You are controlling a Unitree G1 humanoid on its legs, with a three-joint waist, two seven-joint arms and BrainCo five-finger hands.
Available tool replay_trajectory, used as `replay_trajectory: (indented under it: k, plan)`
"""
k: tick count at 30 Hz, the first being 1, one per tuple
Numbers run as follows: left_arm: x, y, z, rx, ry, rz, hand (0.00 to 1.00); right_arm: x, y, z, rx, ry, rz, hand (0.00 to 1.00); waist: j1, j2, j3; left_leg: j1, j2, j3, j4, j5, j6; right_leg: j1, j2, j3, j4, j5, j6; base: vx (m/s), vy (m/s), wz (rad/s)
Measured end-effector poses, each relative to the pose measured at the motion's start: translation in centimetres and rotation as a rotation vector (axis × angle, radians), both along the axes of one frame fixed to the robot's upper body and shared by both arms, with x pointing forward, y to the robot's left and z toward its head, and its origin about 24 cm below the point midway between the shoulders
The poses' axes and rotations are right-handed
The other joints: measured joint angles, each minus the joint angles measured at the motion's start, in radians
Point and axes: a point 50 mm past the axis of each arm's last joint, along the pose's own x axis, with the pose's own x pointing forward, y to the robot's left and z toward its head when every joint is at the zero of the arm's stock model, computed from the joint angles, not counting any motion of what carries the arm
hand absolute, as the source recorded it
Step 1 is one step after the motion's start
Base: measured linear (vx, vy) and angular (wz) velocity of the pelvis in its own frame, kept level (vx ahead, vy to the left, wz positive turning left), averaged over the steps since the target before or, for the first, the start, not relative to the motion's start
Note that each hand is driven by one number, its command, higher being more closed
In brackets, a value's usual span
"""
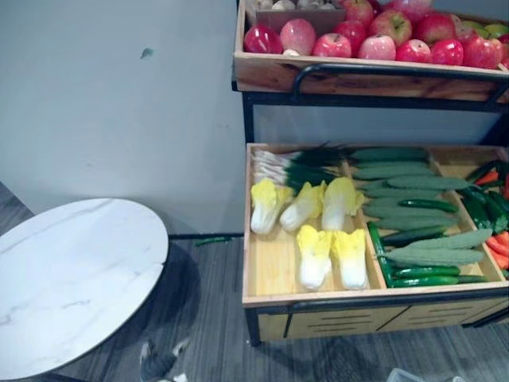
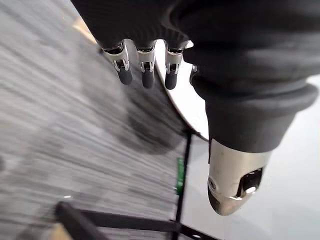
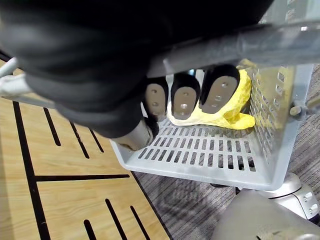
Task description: Pick vegetable in the basket
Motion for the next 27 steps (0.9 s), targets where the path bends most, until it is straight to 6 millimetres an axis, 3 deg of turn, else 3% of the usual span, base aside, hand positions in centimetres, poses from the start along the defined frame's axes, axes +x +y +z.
replay_trajectory:
  k: [3, 8, 21, 27]
  plan:
    - [-3.2, -1.5, -2.2, -0.147, 0.140, 0.062, 0.00, -0.1, -0.3, 0.0, -0.008, 0.004, -0.038, 1.00, -0.028, 0.004, 0.000, 0.006, -0.004, -0.021, 0.000, 0.004, 0.005, -0.004, -0.010, -0.012, 0.044, -0.028, 0.000, 0.05, 0.000, 0.15]
    - [-5.6, -2.5, -3.2, -0.242, 0.242, 0.055, 0.00, 0.7, -0.7, 0.0, -0.007, -0.001, -0.046, 1.00, -0.026, 0.011, 0.009, 0.040, 0.000, 0.009, 0.000, -0.004, 0.002, -0.037, -0.012, 0.035, 0.132, -0.075, -0.008, 0.05, -0.013, -0.16]
    - [-4.0, -2.9, -3.4, -0.211, 0.326, -0.244, 0.00, 1.8, -1.4, 0.1, -0.016, 0.009, 0.073, 1.00, -0.048, 0.037, 0.019, 0.027, 0.027, 0.035, 0.004, -0.021, -0.012, -0.052, 0.025, 0.062, 0.075, -0.064, 0.001, 0.03, -0.012, -0.10]
    - [-3.1, -2.7, -3.3, -0.199, 0.307, -0.260, 0.00, 3.6, -1.5, 0.1, -0.017, -0.020, 0.136, 1.00, -0.046, 0.026, 0.065, 0.062, 0.027, 0.065, 0.006, -0.025, -0.014, -0.029, 0.028, 0.084, 0.072, -0.060, -0.002, 0.04, 0.001, -0.12]
